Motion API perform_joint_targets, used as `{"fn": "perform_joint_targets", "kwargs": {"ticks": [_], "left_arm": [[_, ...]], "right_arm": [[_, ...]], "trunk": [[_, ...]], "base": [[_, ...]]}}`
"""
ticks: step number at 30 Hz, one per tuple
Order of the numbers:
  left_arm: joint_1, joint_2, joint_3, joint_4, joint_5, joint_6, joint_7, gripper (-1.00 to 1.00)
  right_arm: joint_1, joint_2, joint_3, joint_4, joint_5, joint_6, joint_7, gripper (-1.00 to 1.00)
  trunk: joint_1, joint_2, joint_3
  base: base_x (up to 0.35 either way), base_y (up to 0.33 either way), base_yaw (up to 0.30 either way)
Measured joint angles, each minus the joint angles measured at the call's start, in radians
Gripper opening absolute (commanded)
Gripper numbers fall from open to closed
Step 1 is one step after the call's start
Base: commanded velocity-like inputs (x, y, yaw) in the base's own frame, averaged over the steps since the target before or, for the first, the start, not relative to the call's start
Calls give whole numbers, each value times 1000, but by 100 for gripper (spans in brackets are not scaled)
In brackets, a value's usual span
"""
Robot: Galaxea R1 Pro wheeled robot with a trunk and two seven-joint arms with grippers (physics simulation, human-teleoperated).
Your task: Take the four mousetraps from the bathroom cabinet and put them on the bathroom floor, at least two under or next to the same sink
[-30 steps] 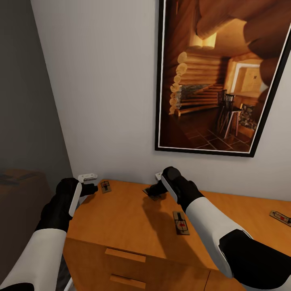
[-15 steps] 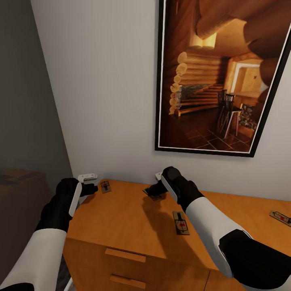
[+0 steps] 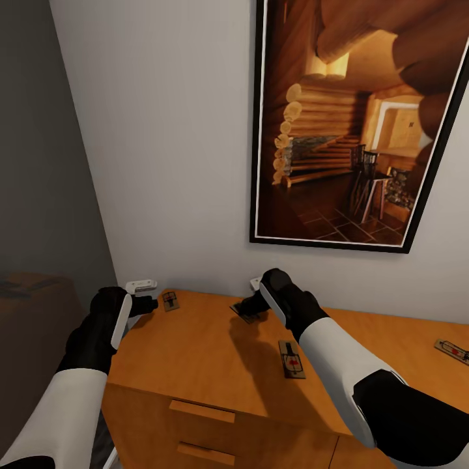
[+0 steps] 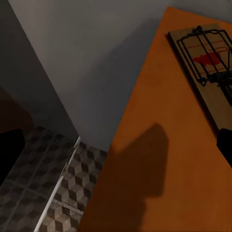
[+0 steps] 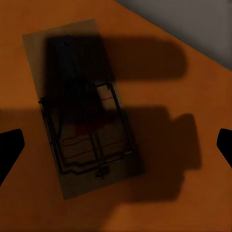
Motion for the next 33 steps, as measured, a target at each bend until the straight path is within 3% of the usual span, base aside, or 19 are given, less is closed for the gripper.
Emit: {"fn": "perform_joint_targets", "kwargs": {"ticks": [33], "left_arm": [[0,0,0,0,0,0,0,100]], "right_arm": [[0,0,5,-4,18,0,-10,100]], "trunk": [[0,0,0]], "base": [[0,0,0]]}}
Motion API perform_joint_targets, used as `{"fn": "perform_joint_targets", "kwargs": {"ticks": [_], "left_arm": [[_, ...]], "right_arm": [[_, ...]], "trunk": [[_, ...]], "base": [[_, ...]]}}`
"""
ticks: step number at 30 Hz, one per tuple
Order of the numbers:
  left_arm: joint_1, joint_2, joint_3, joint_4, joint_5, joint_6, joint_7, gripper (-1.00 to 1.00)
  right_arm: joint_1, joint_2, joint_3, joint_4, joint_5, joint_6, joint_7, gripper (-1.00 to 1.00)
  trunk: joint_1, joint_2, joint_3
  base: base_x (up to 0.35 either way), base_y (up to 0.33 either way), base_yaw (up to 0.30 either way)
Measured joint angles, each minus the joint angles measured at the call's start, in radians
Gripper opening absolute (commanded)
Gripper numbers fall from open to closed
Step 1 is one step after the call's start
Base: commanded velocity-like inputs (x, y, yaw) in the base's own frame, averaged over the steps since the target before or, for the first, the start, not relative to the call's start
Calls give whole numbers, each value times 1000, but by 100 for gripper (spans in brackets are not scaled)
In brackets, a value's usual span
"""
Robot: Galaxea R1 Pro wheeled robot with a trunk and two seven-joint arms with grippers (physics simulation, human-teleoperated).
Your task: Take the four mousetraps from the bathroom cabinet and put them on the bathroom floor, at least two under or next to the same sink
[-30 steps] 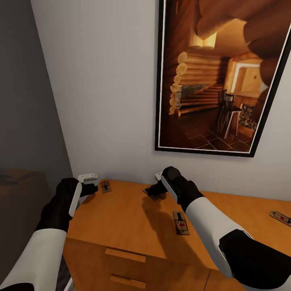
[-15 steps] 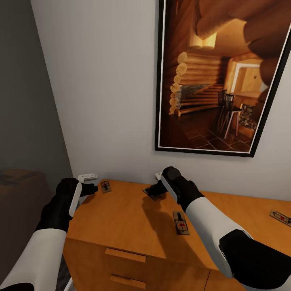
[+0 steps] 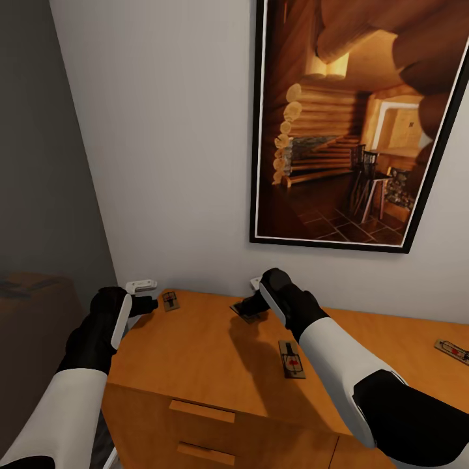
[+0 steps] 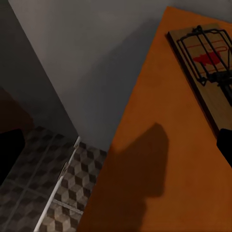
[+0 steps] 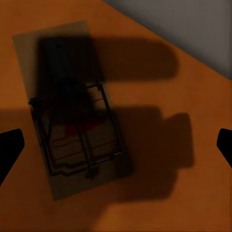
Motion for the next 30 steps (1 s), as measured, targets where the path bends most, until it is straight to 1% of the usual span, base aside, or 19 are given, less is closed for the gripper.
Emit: {"fn": "perform_joint_targets", "kwargs": {"ticks": [12,23,30], "left_arm": [[1,0,0,1,0,0,0,100],[0,0,0,1,1,0,-1,100],[0,0,0,1,0,0,-1,100]], "right_arm": [[0,0,-1,0,1,0,-1,100],[0,0,-3,0,1,0,1,100],[0,0,-3,0,1,0,0,100]], "trunk": [[0,0,0],[0,0,0],[0,0,0]], "base": [[0,0,12],[0,0,170],[0,0,67]]}}
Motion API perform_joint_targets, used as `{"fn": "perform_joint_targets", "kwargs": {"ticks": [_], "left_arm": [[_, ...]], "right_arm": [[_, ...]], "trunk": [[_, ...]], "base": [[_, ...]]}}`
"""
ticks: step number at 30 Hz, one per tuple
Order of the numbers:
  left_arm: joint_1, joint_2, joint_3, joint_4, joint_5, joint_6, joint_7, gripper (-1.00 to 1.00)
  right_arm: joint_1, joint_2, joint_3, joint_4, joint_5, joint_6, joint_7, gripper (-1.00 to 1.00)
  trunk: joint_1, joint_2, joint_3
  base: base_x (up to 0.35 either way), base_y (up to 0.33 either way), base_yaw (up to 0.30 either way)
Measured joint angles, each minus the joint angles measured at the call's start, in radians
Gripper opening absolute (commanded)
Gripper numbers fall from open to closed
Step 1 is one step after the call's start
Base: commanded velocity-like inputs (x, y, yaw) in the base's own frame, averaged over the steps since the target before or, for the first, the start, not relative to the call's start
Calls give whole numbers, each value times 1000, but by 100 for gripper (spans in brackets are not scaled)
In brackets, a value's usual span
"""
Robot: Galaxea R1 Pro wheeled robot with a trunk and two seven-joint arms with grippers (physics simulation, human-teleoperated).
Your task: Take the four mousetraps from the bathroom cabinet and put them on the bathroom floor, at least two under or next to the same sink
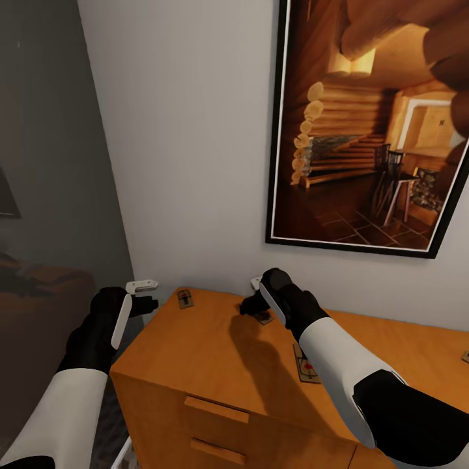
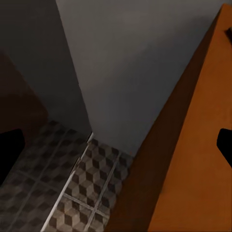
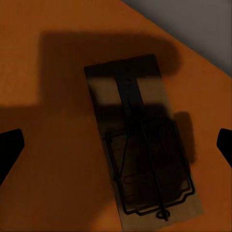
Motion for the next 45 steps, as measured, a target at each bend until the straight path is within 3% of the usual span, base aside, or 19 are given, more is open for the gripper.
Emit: {"fn": "perform_joint_targets", "kwargs": {"ticks": [21,45], "left_arm": [[0,0,0,0,0,0,0,100],[0,0,0,0,-1,0,1,100]], "right_arm": [[0,0,2,0,0,0,0,100],[0,0,1,0,1,0,0,100]], "trunk": [[0,0,0],[0,0,0]], "base": [[0,-4,7],[0,-87,0]]}}
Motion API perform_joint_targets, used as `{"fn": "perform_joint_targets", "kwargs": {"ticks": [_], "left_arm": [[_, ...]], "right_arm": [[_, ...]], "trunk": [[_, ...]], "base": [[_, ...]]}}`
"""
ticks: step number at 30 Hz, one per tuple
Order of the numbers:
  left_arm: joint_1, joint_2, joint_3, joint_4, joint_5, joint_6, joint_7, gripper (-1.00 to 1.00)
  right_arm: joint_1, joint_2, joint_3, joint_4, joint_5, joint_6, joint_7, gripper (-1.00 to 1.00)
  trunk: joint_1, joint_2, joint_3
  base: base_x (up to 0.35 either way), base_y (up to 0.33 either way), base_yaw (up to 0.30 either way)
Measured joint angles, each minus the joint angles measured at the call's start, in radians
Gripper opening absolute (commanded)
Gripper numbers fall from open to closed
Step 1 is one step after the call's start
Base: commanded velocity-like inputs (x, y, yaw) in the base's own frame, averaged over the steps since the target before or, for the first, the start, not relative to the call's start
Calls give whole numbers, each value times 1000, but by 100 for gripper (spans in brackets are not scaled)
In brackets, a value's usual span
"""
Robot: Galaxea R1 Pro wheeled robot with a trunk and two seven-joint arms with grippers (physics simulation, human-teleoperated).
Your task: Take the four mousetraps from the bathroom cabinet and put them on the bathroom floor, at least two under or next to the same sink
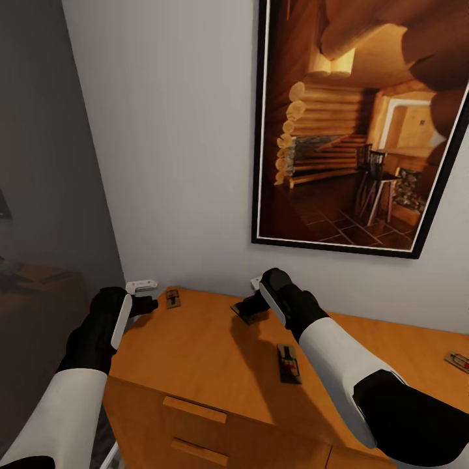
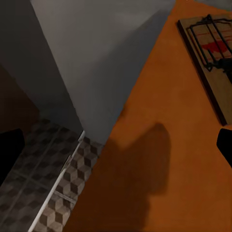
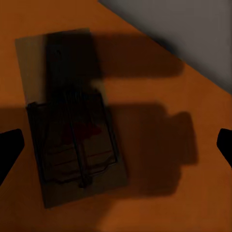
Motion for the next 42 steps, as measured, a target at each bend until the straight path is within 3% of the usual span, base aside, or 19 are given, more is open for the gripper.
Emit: {"fn": "perform_joint_targets", "kwargs": {"ticks": [21,42], "left_arm": [[0,0,0,0,0,0,0,100],[0,-1,0,0,1,0,0,100]], "right_arm": [[0,0,-4,0,-1,0,2,100],[0,0,-2,0,-1,0,1,100]], "trunk": [[0,0,0],[0,0,0]], "base": [[0,0,97],[0,0,14]]}}
